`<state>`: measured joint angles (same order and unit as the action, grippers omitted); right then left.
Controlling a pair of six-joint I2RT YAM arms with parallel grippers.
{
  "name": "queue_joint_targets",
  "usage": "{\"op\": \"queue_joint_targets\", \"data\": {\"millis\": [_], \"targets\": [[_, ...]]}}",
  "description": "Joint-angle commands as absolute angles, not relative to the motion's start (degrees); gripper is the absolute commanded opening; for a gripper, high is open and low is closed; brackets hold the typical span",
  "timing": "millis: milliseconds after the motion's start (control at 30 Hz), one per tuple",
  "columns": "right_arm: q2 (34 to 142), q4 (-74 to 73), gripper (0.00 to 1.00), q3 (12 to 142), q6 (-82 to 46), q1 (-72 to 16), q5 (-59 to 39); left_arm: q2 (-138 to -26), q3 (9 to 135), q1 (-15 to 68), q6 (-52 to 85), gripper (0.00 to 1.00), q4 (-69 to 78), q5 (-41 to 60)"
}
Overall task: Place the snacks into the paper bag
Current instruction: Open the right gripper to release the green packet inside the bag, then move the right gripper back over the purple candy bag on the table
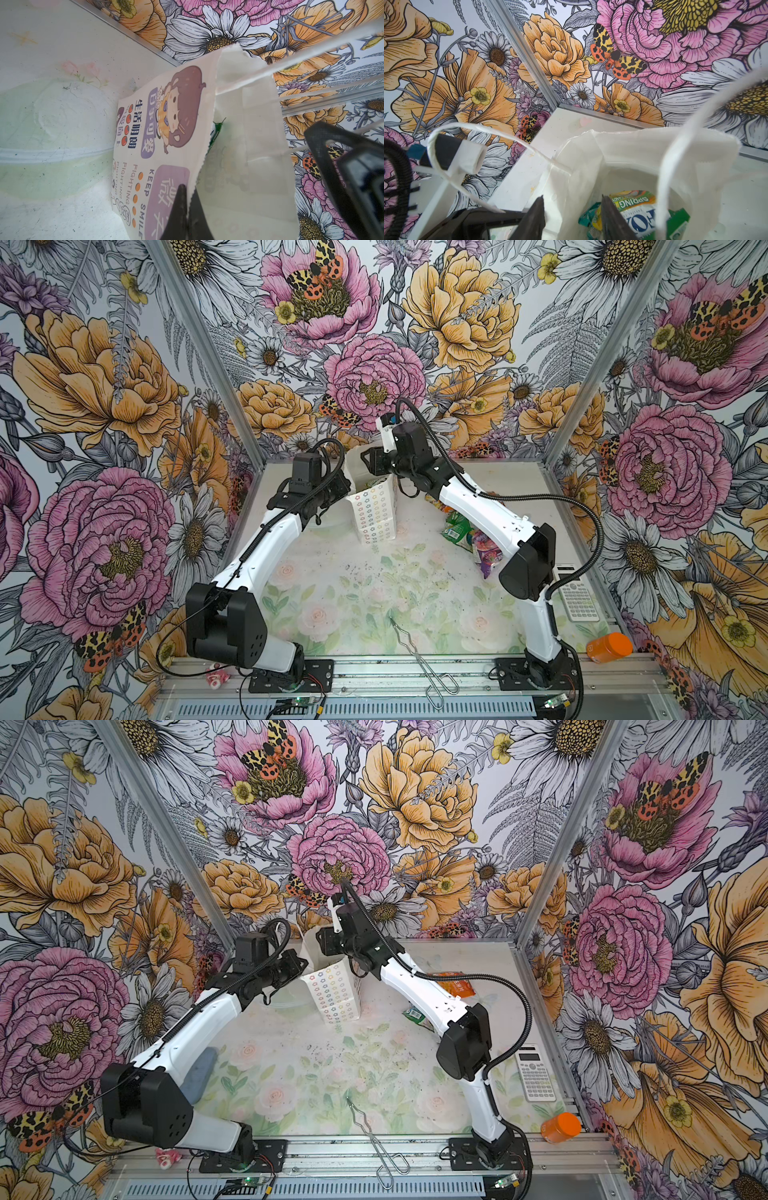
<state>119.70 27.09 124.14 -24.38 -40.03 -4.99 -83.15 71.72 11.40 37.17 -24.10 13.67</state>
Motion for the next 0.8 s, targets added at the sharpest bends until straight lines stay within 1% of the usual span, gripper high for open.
{"op": "queue_joint_targets", "data": {"millis": [0, 300, 767], "targets": [[114.40, 25.75, 0.48, 122.12, -20.76, -39.51, -6.37, -83.76, 72.74, 11.32, 37.18, 0.00, -22.87, 14.83], [105.89, 25.75, 0.53, 112.08, -18.07, -39.55, -4.52, -83.21, 72.60, 11.20, 37.09, 0.00, -22.87, 14.98], [92.53, 25.67, 0.65, 92.32, -19.54, -39.46, 4.53, -82.79, 72.07, 11.03, 37.00, 0.00, -22.92, 15.29]]}}
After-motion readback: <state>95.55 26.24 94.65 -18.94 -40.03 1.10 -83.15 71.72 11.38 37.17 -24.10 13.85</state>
